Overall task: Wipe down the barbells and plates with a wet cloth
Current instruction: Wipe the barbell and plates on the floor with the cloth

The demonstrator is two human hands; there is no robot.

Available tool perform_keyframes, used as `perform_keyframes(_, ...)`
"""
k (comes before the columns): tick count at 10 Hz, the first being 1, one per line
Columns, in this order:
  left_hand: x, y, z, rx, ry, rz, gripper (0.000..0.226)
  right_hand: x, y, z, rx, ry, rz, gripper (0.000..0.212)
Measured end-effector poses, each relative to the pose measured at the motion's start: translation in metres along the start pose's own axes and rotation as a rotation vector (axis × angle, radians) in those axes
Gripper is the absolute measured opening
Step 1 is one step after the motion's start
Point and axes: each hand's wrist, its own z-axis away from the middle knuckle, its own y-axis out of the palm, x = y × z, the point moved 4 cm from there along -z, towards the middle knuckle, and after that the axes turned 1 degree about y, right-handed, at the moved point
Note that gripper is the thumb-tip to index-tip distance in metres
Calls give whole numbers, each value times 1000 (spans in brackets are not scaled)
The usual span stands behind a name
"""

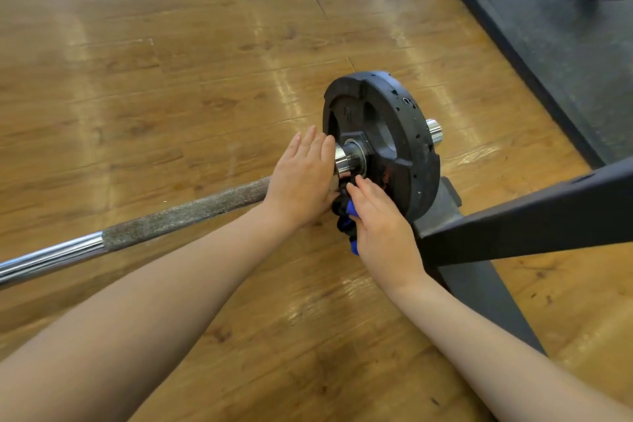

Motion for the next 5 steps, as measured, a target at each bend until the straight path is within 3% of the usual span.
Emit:
perform_keyframes(3, 6, -4, -15, 3, 13, 63, 46, 1, 1, -4, -64, 0, -33, 54)
perform_keyframes(5, 15, -7, -10, 46, -52, 267, 66, -2, 0, -4, -42, -9, -39, 56)
